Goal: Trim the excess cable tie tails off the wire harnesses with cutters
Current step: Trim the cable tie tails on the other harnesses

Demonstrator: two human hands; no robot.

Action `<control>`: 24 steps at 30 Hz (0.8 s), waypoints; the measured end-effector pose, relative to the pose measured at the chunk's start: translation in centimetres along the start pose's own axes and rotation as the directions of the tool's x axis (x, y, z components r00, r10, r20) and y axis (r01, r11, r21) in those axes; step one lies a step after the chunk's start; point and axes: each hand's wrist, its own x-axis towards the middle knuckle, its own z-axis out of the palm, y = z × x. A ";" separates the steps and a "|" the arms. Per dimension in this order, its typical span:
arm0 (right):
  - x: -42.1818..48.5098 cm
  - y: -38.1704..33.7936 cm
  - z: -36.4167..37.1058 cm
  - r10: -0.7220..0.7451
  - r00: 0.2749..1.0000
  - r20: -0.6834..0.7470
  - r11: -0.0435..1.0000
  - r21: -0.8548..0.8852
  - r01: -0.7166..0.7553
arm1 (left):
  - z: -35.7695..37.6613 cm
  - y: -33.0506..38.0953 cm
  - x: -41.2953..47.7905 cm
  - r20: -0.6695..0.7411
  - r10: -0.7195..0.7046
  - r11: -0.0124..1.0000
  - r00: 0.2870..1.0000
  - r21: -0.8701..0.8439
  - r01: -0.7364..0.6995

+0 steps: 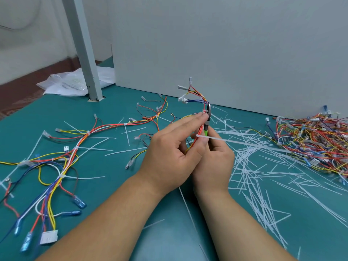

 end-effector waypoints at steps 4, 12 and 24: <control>0.0 0.0 0.0 0.000 1.000 0.012 1.000 0.028 0.000 | 0.0 0.1 0.0 0.004 0.022 1.000 1.000 0.023 -0.022; 0.3 0.1 -0.2 0.001 1.000 -0.007 1.000 0.014 0.000 | 0.1 -0.1 0.0 0.000 0.021 1.000 1.000 0.007 -0.021; 0.4 0.5 -0.1 -0.020 0.999 -0.034 0.995 -0.101 0.016 | -0.1 -0.5 0.0 0.012 -0.009 0.996 1.000 -0.092 0.010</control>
